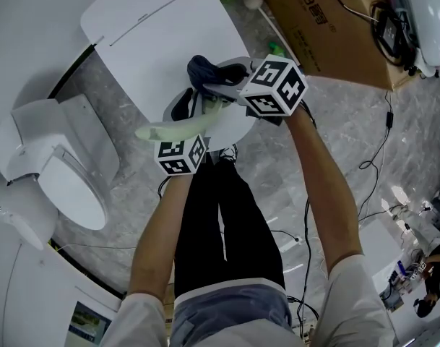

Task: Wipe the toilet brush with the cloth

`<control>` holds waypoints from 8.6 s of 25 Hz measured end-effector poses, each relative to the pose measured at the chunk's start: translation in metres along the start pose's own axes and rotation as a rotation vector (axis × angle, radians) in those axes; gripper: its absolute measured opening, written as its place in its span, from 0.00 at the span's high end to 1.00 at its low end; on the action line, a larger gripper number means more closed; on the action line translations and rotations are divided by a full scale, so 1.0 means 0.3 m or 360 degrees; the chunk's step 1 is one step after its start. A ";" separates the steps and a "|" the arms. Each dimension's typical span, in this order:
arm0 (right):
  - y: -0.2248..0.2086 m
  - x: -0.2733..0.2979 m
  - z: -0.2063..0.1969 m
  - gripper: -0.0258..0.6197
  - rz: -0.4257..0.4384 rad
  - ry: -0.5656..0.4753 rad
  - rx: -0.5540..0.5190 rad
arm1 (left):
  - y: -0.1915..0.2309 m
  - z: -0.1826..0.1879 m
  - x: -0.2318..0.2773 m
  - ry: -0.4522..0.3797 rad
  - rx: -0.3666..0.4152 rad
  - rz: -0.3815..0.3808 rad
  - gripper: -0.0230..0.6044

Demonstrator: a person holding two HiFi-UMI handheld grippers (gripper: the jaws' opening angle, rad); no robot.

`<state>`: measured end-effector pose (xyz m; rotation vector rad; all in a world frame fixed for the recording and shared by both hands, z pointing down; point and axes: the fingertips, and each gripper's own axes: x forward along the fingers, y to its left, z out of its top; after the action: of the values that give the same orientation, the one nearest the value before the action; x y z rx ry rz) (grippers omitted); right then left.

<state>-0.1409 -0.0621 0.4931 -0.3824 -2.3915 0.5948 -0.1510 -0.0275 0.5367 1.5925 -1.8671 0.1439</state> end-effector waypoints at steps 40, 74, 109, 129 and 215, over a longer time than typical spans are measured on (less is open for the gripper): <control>-0.234 0.012 -0.044 0.82 -0.0268 -0.0136 0.0518 | 0.000 0.007 0.013 -0.0041 0.0017 0.0012 0.96; -0.318 0.024 -0.163 0.82 -0.0258 -0.0093 0.0797 | -0.007 0.006 0.022 -0.0015 0.0112 0.0022 0.96; -0.324 -0.072 -0.319 0.82 -0.0355 -0.0071 0.0837 | -0.001 -0.015 0.018 -0.0008 0.0108 0.0064 0.96; -0.307 -0.114 -0.421 0.83 -0.0374 -0.0008 0.0816 | -0.004 -0.015 0.020 -0.0013 0.0109 0.0074 0.96; 0.057 0.078 -0.626 0.83 -0.0327 -0.1214 0.2068 | -0.021 -0.023 0.028 0.0154 0.0102 -0.0124 0.96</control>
<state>-0.0356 0.0218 0.6270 0.7581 -2.0099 2.2290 -0.1428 -0.0326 0.5444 1.6692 -1.7396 0.2445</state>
